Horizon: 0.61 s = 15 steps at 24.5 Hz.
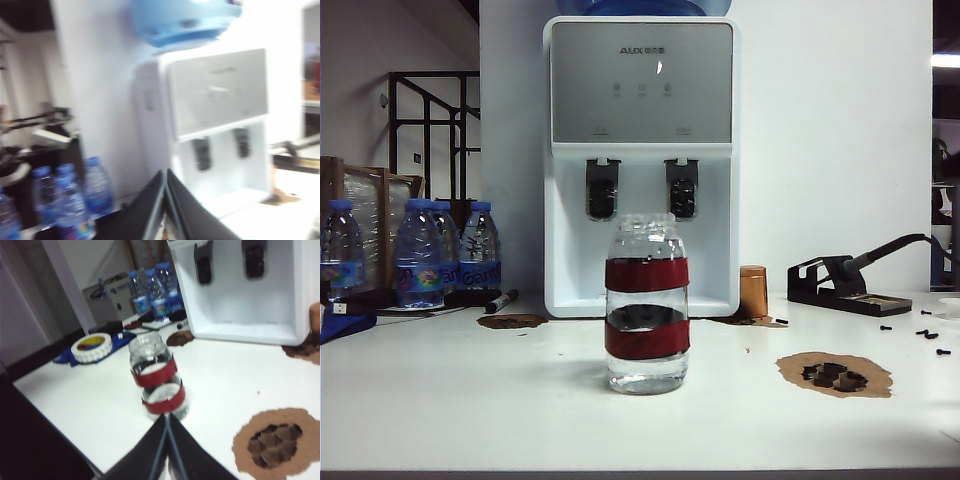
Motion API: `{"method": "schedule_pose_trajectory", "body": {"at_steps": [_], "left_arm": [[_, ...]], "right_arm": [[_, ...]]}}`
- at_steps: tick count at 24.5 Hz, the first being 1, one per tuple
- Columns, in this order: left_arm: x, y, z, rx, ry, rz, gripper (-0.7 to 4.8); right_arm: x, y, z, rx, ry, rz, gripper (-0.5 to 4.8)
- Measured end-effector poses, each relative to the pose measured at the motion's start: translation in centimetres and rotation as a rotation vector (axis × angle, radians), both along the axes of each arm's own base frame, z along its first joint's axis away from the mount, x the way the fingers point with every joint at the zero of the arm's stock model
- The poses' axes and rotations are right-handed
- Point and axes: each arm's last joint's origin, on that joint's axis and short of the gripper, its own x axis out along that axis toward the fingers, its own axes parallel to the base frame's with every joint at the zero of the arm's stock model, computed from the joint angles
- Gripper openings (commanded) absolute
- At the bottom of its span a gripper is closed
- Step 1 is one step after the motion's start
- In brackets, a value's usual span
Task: Pick up the water bottle with two loops of red belts, then reach the front water dispenser and gently press the gray-black baffle horizontally to get a little water.
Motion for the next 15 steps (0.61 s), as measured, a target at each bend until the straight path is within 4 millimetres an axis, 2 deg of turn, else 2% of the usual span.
{"method": "schedule_pose_trajectory", "body": {"at_steps": [2,4,5,6,7,8,9,10,12,15], "left_arm": [[1.0,-0.2,0.6,0.009,0.014,-0.041,0.34],[3.5,-0.4,1.5,0.033,0.052,-0.041,0.92],[4.3,-0.5,1.9,0.038,0.046,-0.044,1.71],[6.3,-0.7,2.9,0.042,0.027,-0.044,2.2],[7.7,-0.8,3.6,0.042,0.012,-0.041,3.17],[10.5,-0.6,4.5,0.044,0.015,-0.027,3.85],[12.4,-0.4,5.1,0.048,0.03,-0.029,4.42],[13.9,-0.3,5.4,0.049,0.046,-0.046,4.73],[16.9,-0.6,6.0,0.017,0.091,-0.163,4.78],[17.4,-0.8,6.2,0.006,0.118,-0.42,4.79]], "right_arm": [[0.0,0.0,0.4,0.054,0.012,-0.02,-0.02],[-0.2,-0.1,1.9,0.081,-0.008,-0.033,-0.02],[-0.4,-0.1,2.5,0.083,-0.021,-0.035,-0.02],[-0.7,-0.1,3.6,0.086,-0.044,-0.044,-0.02],[-0.8,-0.2,4.0,0.086,-0.049,-0.048,-0.02],[-1.1,-0.2,4.5,0.084,-0.041,-0.052,-0.02],[-1.2,-0.2,4.6,0.082,-0.02,-0.056,-0.02],[-1.3,-0.2,4.6,0.079,-0.002,-0.057,-0.02],[-1.4,-0.2,4.6,0.073,0.018,-0.059,-0.02],[-1.3,-0.3,4.5,0.071,0.024,-0.076,-0.02]]}}
